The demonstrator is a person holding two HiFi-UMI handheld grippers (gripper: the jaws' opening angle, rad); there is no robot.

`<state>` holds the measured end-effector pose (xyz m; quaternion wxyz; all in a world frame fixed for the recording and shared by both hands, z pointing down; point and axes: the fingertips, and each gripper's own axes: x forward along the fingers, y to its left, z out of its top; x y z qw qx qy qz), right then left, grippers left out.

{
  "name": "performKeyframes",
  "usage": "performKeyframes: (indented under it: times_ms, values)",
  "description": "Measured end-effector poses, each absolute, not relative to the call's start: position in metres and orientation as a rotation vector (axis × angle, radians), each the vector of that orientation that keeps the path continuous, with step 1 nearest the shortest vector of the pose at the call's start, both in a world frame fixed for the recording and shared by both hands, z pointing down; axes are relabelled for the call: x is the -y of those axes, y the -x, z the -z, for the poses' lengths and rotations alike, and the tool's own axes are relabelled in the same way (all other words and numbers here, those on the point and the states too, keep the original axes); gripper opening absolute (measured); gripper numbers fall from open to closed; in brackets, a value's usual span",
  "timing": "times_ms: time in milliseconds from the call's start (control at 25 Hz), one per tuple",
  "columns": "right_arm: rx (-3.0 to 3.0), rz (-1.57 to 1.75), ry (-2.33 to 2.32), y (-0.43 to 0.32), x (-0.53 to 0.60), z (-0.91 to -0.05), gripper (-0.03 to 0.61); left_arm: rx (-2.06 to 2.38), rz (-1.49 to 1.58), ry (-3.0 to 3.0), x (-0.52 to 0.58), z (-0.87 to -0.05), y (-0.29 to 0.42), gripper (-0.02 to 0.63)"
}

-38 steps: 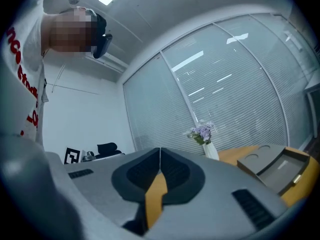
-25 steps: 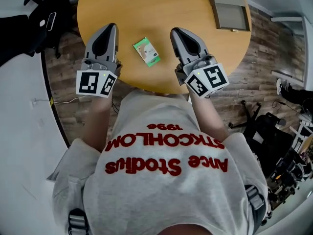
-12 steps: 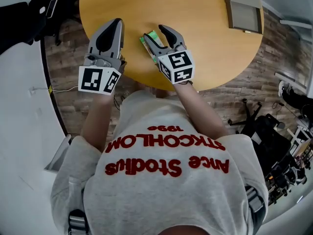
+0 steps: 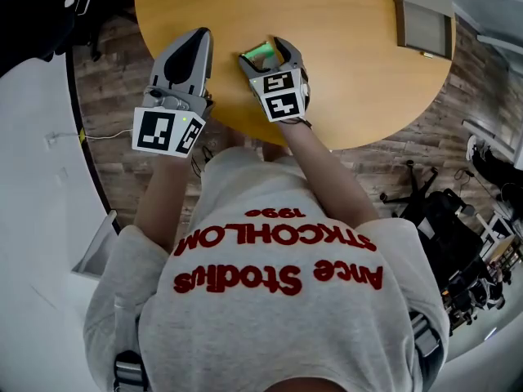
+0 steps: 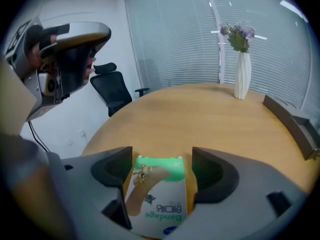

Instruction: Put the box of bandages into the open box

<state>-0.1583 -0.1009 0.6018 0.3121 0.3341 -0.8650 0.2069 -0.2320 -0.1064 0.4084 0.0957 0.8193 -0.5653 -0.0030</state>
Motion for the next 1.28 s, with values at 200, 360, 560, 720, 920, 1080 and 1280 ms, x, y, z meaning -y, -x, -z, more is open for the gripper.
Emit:
performKeyframes:
  times_ms: [200,360,560,720,920,1080,1280]
  values:
    - [2.194,-0.473,-0.853,0.162,0.092,-0.618,0.377,1.672,0.012,-2.424,0.105,-0.41,0.229,0.003]
    - [2.168,-0.479,-0.846,0.16,0.089,-0.624,0.377,1.675,0.015,-2.422,0.105,-0.409,0.229,0.003]
    - [2.142,-0.523,-0.813,0.158,0.09,-0.625,0.369,1.683,0.015,-2.416,0.102,-0.409,0.23,0.003]
    - [2.186,-0.564,-0.824,0.15,0.096,-0.613,0.364,1.688,0.02,-2.42,0.104,-0.405,0.227,0.003]
    - [2.317,-0.59,-0.824,0.145,0.105,-0.579,0.364,1.696,0.033,-2.434,0.11,-0.397,0.227,0.003]
    - [2.473,-0.67,-0.849,0.133,0.114,-0.536,0.364,1.691,0.045,-2.468,0.113,-0.383,0.218,0.003]
    - [2.7,-0.698,-0.908,0.111,0.124,-0.471,0.364,1.664,0.064,-2.522,0.115,-0.361,0.2,0.003]
